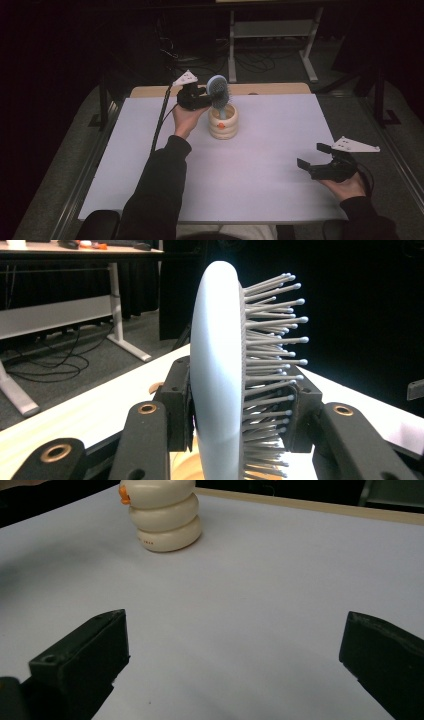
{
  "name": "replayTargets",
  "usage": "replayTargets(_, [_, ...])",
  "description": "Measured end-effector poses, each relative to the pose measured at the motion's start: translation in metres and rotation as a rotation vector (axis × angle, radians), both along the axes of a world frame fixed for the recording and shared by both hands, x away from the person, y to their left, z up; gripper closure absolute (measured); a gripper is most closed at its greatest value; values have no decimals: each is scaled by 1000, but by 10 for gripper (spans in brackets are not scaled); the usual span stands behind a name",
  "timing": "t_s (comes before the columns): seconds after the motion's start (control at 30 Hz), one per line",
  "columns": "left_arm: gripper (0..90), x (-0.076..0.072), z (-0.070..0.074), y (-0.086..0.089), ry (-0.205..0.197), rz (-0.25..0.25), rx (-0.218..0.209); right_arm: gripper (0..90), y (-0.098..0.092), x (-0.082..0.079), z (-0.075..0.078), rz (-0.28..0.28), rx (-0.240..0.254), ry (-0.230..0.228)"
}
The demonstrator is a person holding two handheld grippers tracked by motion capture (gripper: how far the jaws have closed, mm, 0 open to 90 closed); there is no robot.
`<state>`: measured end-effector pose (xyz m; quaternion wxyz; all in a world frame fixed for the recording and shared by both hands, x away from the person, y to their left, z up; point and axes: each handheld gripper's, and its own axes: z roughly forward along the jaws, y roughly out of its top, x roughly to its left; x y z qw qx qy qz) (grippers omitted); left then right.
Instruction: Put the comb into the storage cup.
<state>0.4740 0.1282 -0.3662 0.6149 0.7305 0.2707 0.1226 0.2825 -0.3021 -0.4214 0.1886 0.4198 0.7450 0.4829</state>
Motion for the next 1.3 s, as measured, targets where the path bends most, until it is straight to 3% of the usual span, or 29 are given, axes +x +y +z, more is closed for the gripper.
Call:
replayTargets(0.47, [541,3,-4,3,19,25,1,0,0,1,0,1,4,10])
replayTargets(0.83, [484,10,-7,12,103,72,-51,0,0,1,0,4,-5,14])
replayTargets(1.1, [407,11,-6,20,116,81,-71,0,1,1,-1,11,-7,18])
replayTargets(1.17, [369,12,-5,24,130,85,-101,0,1,1,0,11,-7,17])
replayTargets(1.3, [335,11,-5,31,129,96,-113,0,1,1,0,12,-8,17])
